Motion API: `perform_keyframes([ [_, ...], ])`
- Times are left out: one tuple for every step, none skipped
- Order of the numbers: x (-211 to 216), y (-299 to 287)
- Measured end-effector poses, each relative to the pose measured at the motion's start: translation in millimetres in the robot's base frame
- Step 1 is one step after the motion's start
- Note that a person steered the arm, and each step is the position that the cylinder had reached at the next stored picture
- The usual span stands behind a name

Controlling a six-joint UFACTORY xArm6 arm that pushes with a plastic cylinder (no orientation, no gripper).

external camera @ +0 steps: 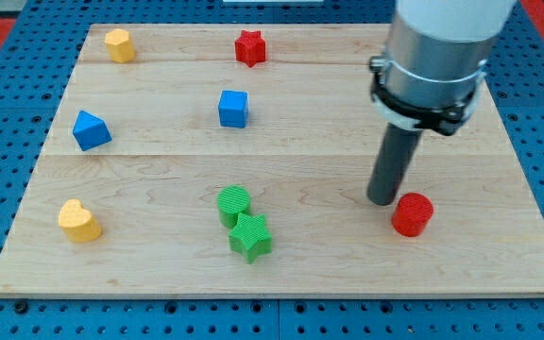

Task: Move the red star towards the right side

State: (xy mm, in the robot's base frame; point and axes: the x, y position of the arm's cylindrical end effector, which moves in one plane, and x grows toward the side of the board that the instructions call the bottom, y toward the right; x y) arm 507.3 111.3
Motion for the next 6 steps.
perform_keyframes([
  [1,27],
  [-49,-6],
  [-65,-24],
  [-61,-24],
  [-100,2],
  [-171,5],
])
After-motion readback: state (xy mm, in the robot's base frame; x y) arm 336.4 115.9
